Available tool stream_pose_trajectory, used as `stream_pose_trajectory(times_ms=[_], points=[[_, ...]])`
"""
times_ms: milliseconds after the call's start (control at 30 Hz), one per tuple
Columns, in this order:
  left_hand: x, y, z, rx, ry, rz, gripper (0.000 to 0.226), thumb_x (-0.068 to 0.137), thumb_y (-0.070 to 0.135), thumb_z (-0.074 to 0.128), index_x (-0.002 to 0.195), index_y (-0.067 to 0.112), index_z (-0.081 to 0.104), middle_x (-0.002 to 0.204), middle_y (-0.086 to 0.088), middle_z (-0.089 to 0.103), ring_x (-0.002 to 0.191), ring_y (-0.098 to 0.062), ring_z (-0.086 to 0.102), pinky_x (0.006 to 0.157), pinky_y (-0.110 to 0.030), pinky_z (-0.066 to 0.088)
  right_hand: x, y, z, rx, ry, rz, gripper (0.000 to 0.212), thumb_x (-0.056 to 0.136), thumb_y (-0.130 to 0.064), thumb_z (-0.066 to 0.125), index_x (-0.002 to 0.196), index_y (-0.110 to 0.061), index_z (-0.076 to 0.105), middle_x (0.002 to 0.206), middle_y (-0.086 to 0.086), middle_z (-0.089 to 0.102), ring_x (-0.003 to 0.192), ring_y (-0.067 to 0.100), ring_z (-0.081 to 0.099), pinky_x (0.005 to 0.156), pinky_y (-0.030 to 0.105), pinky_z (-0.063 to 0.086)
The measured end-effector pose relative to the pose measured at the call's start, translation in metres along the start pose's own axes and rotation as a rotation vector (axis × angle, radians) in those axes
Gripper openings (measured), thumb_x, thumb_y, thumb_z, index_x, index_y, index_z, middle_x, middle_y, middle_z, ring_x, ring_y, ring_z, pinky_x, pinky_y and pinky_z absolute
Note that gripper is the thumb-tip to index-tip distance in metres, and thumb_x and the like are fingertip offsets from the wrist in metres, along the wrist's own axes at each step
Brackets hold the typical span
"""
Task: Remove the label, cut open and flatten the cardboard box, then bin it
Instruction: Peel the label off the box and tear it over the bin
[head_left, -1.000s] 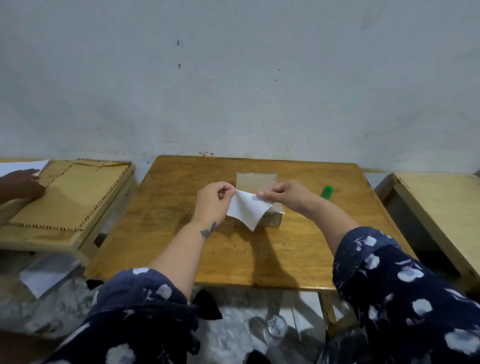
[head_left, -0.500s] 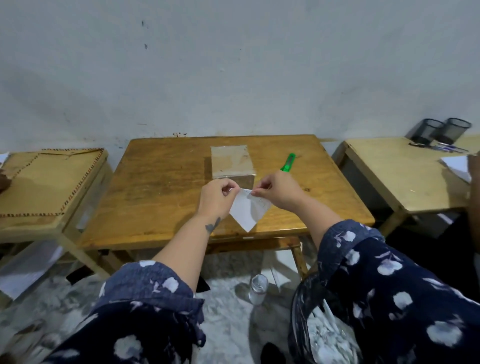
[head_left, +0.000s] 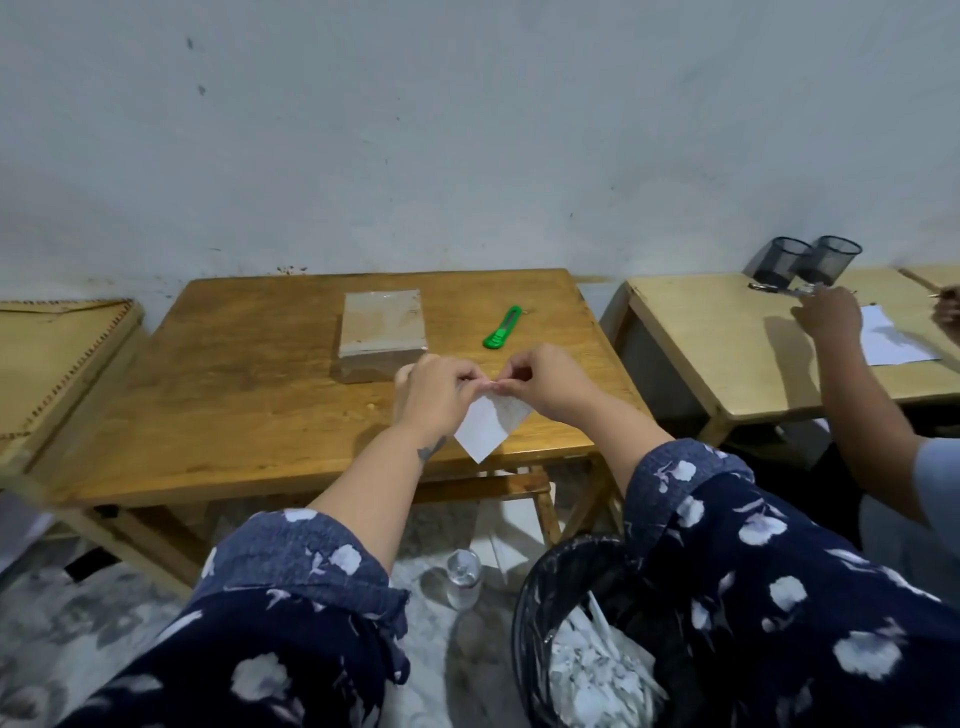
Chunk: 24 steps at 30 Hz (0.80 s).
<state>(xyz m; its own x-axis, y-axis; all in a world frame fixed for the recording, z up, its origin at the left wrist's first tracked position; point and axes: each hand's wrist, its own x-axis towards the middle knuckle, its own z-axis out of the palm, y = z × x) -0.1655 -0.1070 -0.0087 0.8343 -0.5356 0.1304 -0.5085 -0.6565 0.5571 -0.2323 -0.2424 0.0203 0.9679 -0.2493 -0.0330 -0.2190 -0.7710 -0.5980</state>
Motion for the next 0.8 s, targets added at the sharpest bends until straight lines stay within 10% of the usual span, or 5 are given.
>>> stream_pose_trajectory(times_ms=[333,467,800], points=[[-0.010,0.026,0.082,-0.643,0.014,-0.562,0.013,0.091,0.023,0.061,0.093,0.017,0.072,0.102,-0.002,0.067,0.092,-0.019,0.058,0.076,-0.029,0.044,-0.024,0.094,-0.004,-0.065,0.097,-0.194,0.015,0.083,-0.010,0.063,0.072,-0.019,0.060,0.077,-0.004,0.063,0.080,0.015,0.052,0.072,0.032,0.044],[-0.031,0.003,0.098,-0.524,0.174,-0.648,0.023,0.095,0.026,0.056,0.104,0.011,0.071,0.105,-0.002,0.067,0.091,-0.018,0.056,0.077,-0.027,0.040,-0.033,0.113,-0.009,0.229,0.009,-0.075,0.010,0.087,-0.018,0.066,0.077,-0.018,0.068,0.072,-0.012,0.061,0.069,0.001,0.052,0.061,0.010,0.040],[-0.070,0.010,0.097,-0.404,0.451,-0.962,0.022,0.093,0.032,0.057,0.092,0.018,0.073,0.096,0.003,0.068,0.083,-0.017,0.056,0.074,-0.028,0.043,-0.036,0.115,-0.006,0.415,-0.101,0.002,0.008,0.086,-0.021,0.068,0.087,-0.016,0.074,0.076,-0.010,0.062,0.071,0.003,0.053,0.061,0.016,0.041]])
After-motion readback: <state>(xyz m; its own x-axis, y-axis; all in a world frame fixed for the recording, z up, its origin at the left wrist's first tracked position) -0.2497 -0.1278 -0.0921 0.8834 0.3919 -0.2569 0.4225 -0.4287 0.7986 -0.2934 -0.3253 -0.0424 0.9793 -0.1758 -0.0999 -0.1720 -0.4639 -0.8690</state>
